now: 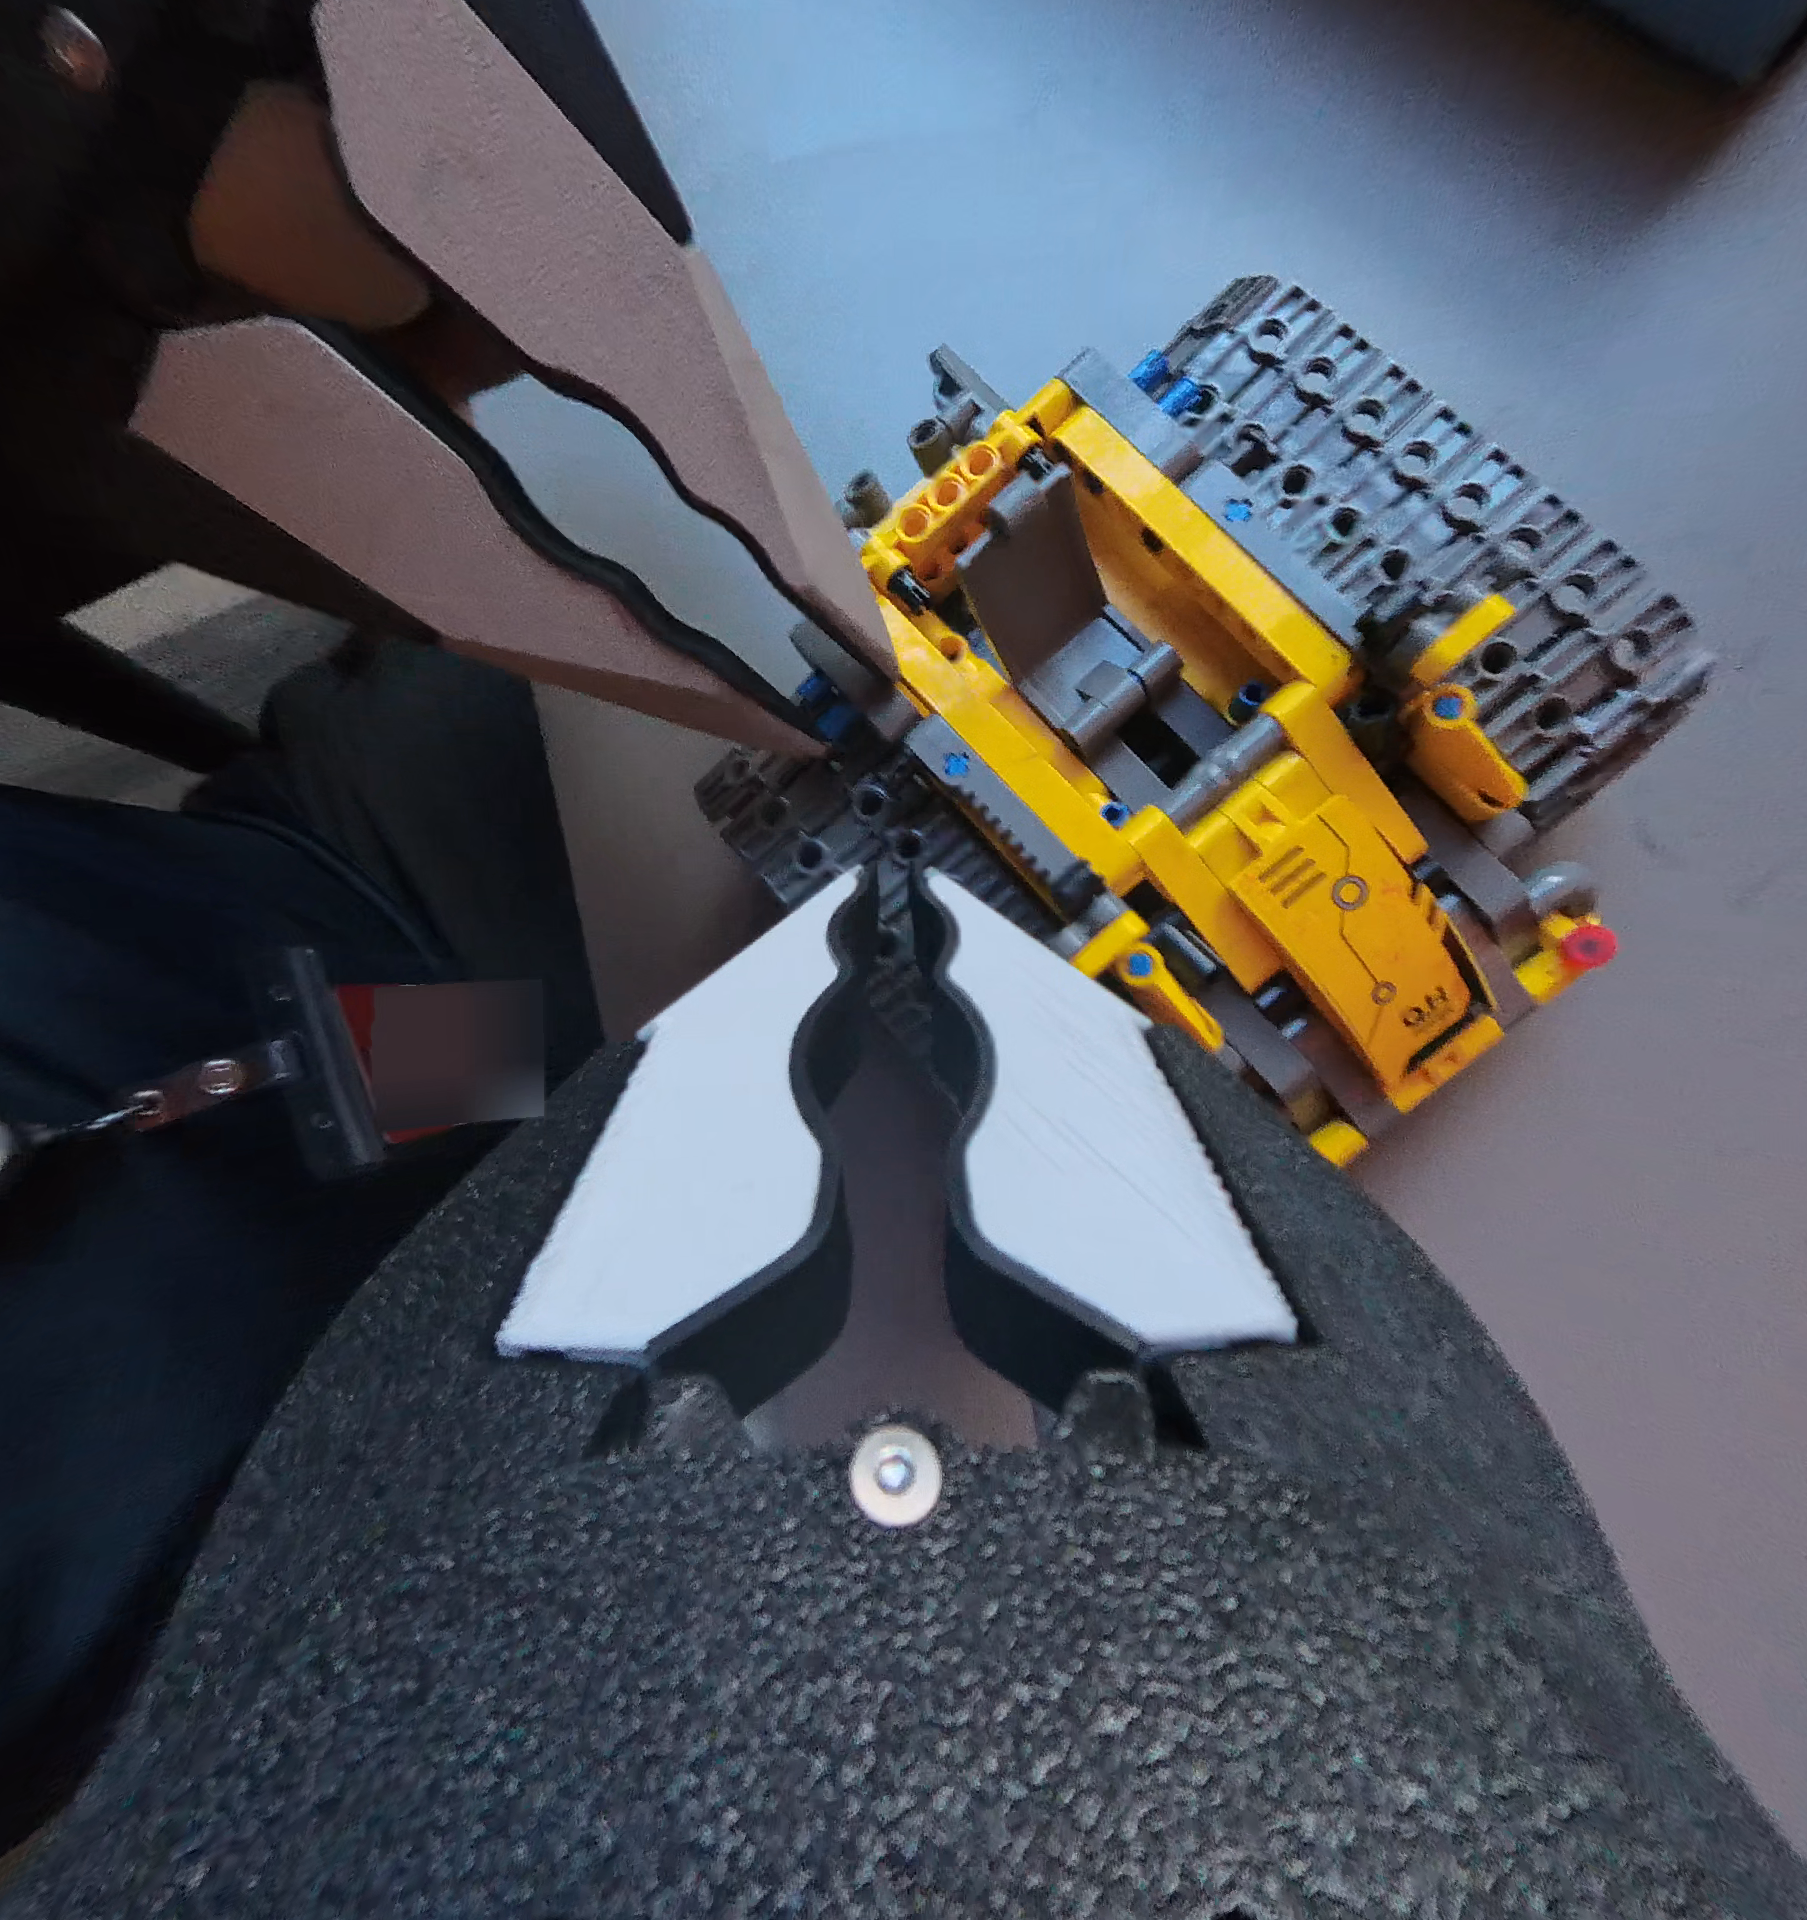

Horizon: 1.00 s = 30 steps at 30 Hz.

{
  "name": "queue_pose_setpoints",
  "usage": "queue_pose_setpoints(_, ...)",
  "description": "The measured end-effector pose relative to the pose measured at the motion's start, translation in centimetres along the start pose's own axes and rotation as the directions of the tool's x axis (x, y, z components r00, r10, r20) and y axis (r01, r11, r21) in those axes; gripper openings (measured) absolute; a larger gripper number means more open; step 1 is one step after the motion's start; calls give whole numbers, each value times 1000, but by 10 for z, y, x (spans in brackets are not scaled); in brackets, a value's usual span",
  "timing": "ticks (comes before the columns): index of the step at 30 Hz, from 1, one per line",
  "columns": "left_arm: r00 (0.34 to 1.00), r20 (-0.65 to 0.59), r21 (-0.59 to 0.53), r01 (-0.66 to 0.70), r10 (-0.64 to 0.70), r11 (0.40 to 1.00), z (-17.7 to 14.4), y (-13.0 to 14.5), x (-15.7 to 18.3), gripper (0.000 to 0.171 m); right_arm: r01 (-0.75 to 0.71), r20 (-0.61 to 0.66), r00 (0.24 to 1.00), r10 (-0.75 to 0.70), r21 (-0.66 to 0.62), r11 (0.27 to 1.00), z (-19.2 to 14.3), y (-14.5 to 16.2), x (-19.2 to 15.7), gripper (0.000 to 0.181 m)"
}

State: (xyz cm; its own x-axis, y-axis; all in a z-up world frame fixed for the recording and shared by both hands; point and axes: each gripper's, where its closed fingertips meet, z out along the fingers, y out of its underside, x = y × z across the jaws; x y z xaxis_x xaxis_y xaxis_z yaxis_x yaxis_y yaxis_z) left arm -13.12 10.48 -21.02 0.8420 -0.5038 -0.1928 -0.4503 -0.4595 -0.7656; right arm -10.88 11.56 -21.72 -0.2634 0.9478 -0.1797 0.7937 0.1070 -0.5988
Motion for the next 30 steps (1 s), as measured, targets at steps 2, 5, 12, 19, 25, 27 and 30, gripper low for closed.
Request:
queue_pose_setpoints(2,998,46,-12,-36,37,999,-4,-1,-4,17,27,-35,999,-25,57,998,-3,-2,1,4)
queue_pose_setpoints(5,994,93,-15,-57,58,998,-7,-1,-6,20,49,-63,997,-42,119,992,-3,0,-1,7)
queue_pose_setpoints(12,989,139,-66,-43,52,997,-1,9,-11,31,-17,-57,998,30,221,975,-6,-1,-6,8)
queue_pose_setpoints(19,989,149,-46,0,6,999,-1,10,-16,41,-31,-79,995,52,251,967,-7,7,-7,8)
queue_pose_setpoints(25,985,114,3,128,-128,992,-5,10,-17,59,-71,-109,988,109,308,949,-17,13,-2,13)
queue_pose_setpoints(27,948,-10,48,317,-317,947,-5,0,-7,51,-101,-96,985,140,331,938,-21,12,-1,15)
queue_pose_setpoints(30,802,-255,96,576,-540,811,-13,-26,4,33,-113,-88,984,154,359,926,-26,10,-1,15)
